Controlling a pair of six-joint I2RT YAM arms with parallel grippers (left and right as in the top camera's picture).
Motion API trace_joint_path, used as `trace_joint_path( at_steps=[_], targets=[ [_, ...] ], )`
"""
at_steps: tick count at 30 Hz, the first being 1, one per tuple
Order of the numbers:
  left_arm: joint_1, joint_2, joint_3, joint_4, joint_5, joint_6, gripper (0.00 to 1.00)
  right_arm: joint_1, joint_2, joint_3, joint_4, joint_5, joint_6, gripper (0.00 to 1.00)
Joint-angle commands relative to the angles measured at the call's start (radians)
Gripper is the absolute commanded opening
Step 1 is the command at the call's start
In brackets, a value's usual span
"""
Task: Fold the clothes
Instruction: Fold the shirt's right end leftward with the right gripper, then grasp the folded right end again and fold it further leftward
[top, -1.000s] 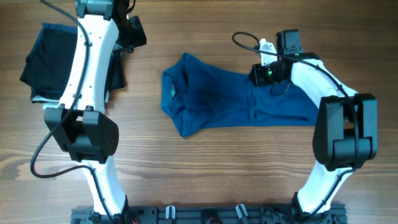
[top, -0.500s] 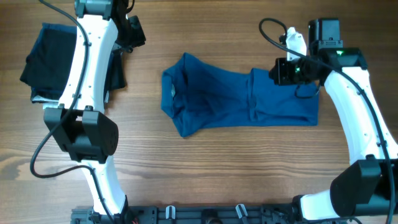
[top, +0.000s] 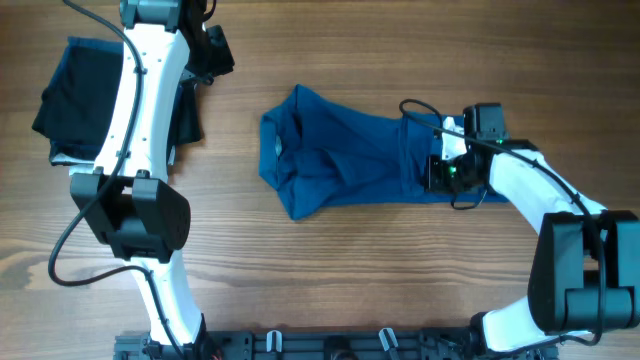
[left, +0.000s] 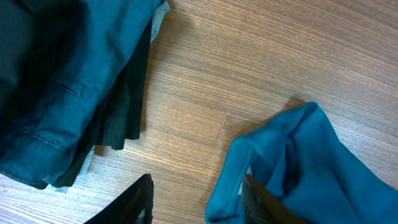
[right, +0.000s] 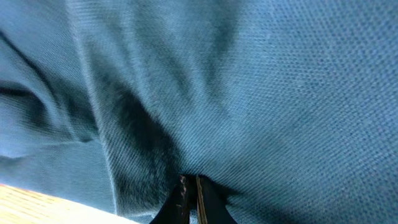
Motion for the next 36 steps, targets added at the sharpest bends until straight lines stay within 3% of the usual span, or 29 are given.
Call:
trace_joint_path(
  at_steps=[1, 3, 7, 9, 11, 13, 14, 20, 36],
  targets=[
    [0.007, 0.004, -0.005, 0.001, 0.008, 0.005, 0.46, 0.003, 0.004, -0.018, 0.006, 0.002, 0.021, 0.04],
    [0.007, 0.004, -0.005, 0.000, 0.008, 0.005, 0.46, 0.003, -0.018, 0.032, -0.026, -0.035, 0.021, 0.05],
    [0.007, 0.004, -0.005, -0.001, 0.009, 0.005, 0.50, -0.003, -0.097, 0.262, -0.211, -0.008, 0.008, 0.17],
    [0.007, 0.004, -0.005, -0.003, 0.009, 0.005, 0.52, -0.035, -0.119, 0.370, -0.300, 0.104, 0.008, 0.37],
    [0.007, 0.004, -0.005, -0.008, 0.009, 0.005, 0.52, -0.090, -0.121, 0.425, -0.337, 0.125, -0.046, 0.38],
    [0.007, 0.004, -0.005, -0.014, 0.009, 0.005, 0.56, -0.161, -0.120, 0.429, -0.341, 0.126, -0.069, 0.58],
    [0.007, 0.004, -0.005, -0.016, 0.009, 0.005, 0.61, -0.207, -0.113, 0.429, -0.349, 0.126, -0.073, 0.62],
    [0.007, 0.004, -0.006, -0.006, 0.009, 0.005, 0.69, -0.404, -0.011, 0.428, -0.391, 0.042, -0.158, 0.57],
    [0.007, 0.013, -0.006, 0.019, 0.009, 0.005, 0.72, -0.413, 0.283, 0.428, -0.310, 0.105, -0.170, 0.66]
  ],
)
